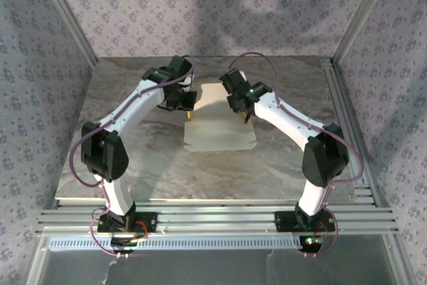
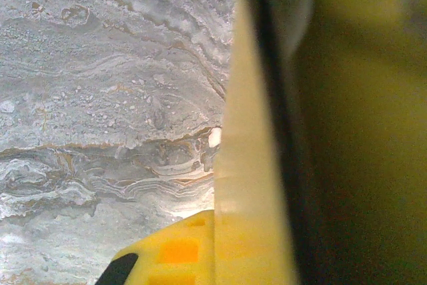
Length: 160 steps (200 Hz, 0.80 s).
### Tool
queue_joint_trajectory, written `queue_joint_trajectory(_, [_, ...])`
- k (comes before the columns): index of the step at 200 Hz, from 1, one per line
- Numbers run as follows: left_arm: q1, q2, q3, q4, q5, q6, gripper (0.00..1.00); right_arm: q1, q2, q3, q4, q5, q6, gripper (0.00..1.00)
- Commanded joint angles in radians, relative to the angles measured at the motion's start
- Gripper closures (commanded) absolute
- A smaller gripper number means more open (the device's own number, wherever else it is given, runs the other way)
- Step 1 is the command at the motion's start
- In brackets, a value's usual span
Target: Fold the paper box
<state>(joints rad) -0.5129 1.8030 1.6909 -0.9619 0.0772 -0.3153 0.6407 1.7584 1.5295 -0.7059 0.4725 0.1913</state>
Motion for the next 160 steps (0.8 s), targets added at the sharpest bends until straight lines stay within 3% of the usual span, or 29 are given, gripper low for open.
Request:
queue_joint_trajectory(1, [-0.006,-0.008,0.01,0.015,0.021,0.003,1.0,-0.011,-0.046,-0.04,0.004,-0.031,0.026,0.71])
queue_joint_trajectory(42, [-0.004,-0.004,0.002,0.028,0.038,-0.003,1.0,-0.033,-0.075,-0.077,0.039,-0.101,0.046,0.7])
queue_joint_trajectory(94, [-0.003,-0.001,0.006,0.026,0.043,-0.001,1.0,-0.077,-0.077,-0.068,0.085,-0.181,0.068,0.75])
queue_joint_trajectory(133, [-0.003,-0.004,0.004,0.028,0.044,-0.001,1.0,-0.09,-0.065,-0.047,0.095,-0.189,0.076,0.92])
queue_joint_trajectory(149, [-0.002,-0.004,0.004,0.026,0.042,0.0,1.0,-0.086,-0.057,-0.046,0.086,-0.142,0.078,1.0])
queue_joint_trajectory(160, [-0.002,-0.005,0.004,0.025,0.042,0.001,1.0,-0.08,-0.047,-0.037,0.066,-0.093,0.082,1.0])
